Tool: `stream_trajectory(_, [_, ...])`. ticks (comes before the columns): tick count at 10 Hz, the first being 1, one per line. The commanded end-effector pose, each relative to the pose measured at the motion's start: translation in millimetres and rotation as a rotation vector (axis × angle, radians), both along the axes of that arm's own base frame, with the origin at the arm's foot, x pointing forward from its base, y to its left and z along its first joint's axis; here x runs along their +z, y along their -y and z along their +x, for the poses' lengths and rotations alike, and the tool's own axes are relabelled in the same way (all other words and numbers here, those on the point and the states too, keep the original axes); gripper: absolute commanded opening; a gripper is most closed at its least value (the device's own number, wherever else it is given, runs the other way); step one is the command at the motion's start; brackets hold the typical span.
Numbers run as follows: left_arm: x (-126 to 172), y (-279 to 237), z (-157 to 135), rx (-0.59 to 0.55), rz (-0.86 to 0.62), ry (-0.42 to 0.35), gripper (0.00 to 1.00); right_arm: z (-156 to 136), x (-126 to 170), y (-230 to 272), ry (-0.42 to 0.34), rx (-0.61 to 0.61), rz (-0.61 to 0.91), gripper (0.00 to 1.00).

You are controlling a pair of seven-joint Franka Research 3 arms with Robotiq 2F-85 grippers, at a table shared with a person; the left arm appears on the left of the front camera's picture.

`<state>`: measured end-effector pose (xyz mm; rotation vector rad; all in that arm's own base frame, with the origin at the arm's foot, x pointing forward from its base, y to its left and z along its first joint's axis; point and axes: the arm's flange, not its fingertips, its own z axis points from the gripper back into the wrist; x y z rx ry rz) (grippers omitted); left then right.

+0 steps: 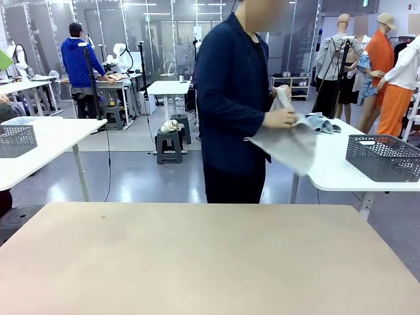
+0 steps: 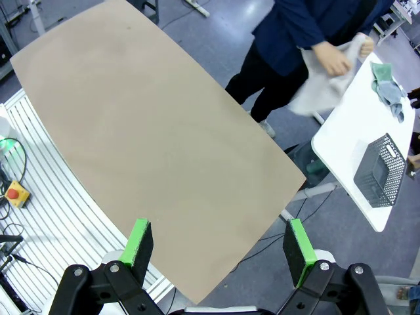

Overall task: Fold the towels and place them in the basket.
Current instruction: When a person lays out a Towel with hook on the table, fold it in half twice.

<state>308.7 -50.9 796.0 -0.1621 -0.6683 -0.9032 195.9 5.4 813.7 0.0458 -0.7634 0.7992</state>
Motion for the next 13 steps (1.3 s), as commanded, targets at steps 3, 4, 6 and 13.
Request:
stream_trajectory(3, [-0.2,0.2,-0.2,-0.002,0.001,-0.002,1.0,0.2,0.3,0.3,0.001,-0.001,0.003,1.0])
stream_trajectory(4, [-0.2,0.2,-0.2,-0.002,0.001,-0.002,1.0,0.2,0.3,0.3,0.001,-0.001,0.003,1.0])
stream_trajectory(6, [-0.2,0.2,-0.2,-0.002,0.001,-0.002,1.0,0.2,0.3,0.3,0.001,-0.001,0.003,1.0])
stream_trajectory(13, [-0.2,0.2,-0.2,-0.002,0.001,-0.002,1.0,0.2,0.3,0.3,0.001,-0.001,0.003,1.0])
